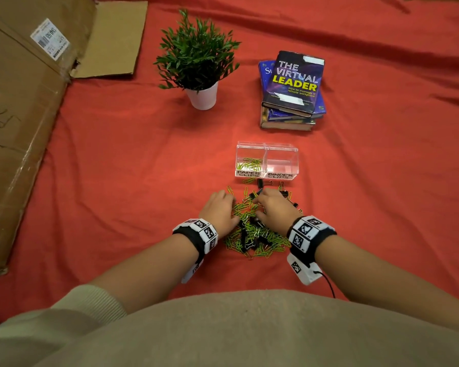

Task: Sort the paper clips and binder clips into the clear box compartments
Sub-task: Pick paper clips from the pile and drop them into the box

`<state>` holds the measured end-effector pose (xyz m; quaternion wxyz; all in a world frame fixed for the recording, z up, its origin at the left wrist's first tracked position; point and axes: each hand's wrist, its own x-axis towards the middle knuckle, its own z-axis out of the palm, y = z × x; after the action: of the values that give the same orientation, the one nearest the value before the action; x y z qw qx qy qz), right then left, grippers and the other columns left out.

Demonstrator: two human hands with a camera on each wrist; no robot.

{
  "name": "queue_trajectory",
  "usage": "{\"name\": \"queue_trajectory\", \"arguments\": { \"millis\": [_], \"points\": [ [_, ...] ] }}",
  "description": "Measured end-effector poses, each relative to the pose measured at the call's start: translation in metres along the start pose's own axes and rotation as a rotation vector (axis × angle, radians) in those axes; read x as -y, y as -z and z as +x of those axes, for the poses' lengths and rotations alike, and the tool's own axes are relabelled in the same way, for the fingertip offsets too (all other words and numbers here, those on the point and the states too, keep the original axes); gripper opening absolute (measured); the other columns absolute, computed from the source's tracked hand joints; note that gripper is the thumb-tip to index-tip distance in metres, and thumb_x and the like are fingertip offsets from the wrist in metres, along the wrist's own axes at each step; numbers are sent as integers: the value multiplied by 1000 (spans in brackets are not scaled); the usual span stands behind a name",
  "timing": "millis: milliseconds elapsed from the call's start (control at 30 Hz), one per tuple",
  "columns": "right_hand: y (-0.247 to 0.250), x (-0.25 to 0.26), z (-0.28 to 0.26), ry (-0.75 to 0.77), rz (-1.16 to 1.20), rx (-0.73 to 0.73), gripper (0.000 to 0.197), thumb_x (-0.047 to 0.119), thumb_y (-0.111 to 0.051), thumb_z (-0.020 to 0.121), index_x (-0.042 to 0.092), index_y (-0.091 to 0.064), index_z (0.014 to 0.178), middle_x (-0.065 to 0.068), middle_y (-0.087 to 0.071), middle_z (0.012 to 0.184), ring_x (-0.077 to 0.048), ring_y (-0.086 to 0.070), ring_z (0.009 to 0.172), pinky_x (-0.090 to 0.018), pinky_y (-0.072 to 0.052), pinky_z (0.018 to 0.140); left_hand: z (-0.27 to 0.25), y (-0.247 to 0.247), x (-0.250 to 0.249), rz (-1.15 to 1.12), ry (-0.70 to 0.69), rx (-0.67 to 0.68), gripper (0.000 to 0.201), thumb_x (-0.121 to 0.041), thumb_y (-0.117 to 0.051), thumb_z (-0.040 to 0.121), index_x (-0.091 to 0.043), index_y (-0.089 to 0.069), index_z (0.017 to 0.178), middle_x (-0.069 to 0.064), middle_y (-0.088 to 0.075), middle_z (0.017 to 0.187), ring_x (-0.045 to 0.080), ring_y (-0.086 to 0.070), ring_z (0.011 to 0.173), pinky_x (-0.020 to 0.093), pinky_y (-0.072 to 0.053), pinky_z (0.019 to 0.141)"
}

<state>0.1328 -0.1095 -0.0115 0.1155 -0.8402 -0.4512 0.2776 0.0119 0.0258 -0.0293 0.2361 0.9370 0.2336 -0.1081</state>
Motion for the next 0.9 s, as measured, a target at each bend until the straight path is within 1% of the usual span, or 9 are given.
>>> {"name": "queue_trajectory", "arguments": {
  "millis": [67,167,267,333,433,533,667,800,900],
  "points": [
    [-1,12,9,43,5,31,38,8,-53,88,8,-56,126,-7,-51,121,-22,-43,121,-32,-39,102,3,-2,-5,53,-19,36,45,-31,-65,80,-12,-52,118,6,-48,116,25,-43,113,36,-41,98],
    [-6,15,17,31,-14,94,43,-2,-48,83,8,-57,124,-8,-53,116,-26,-46,118,-36,-44,100,4,-6,-9,60,-47,83,43,-22,-62,82,-9,-52,122,9,-49,117,27,-44,115,36,-38,100],
    [-5,3,12,-68,-43,66,42,0,-52,83,9,-55,124,-8,-51,118,-25,-47,117,-38,-47,95,3,-7,-9,45,-52,83,41,-18,-61,84,-9,-53,124,9,-50,118,26,-46,117,36,-38,102],
    [-3,-4,9,-86,-39,21,38,4,-56,84,10,-56,122,-7,-51,119,-24,-48,115,-37,-48,93,3,-6,-10,10,-37,69,40,-18,-58,86,-8,-53,124,8,-51,119,25,-46,118,36,-38,104],
    [-2,-5,11,-3,-54,-3,38,-2,-51,83,8,-59,119,-7,-51,115,-25,-49,113,-38,-49,91,6,-6,-16,-45,28,42,35,-20,-53,89,-6,-55,121,9,-53,118,26,-49,116,37,-41,103],
    [-3,2,17,90,-62,61,45,-8,-47,81,6,-58,123,-9,-52,115,-27,-48,112,-40,-46,94,7,-8,-21,-24,53,52,39,-29,-59,88,-6,-54,119,10,-51,117,29,-51,115,40,-43,100],
    [-9,5,17,155,-65,107,45,1,-51,82,3,-54,126,-11,-49,116,-28,-46,108,-37,-43,95,5,-9,-23,49,26,56,44,-28,-63,87,-5,-50,122,12,-48,119,30,-49,116,39,-42,97],
    [-16,5,10,154,-63,71,40,14,-55,83,0,-54,121,-11,-44,117,-26,-45,107,-35,-43,95,1,-9,-23,100,-8,55,33,-21,-57,89,-3,-52,116,13,-49,117,30,-48,115,38,-42,94],
    [-20,3,5,158,-55,78,44,15,-57,83,1,-51,124,-11,-44,117,-24,-43,111,-32,-41,98,-1,-9,-21,126,-18,68,25,-15,-53,90,-2,-54,111,14,-51,115,31,-48,114,40,-42,91]
  ]
}}
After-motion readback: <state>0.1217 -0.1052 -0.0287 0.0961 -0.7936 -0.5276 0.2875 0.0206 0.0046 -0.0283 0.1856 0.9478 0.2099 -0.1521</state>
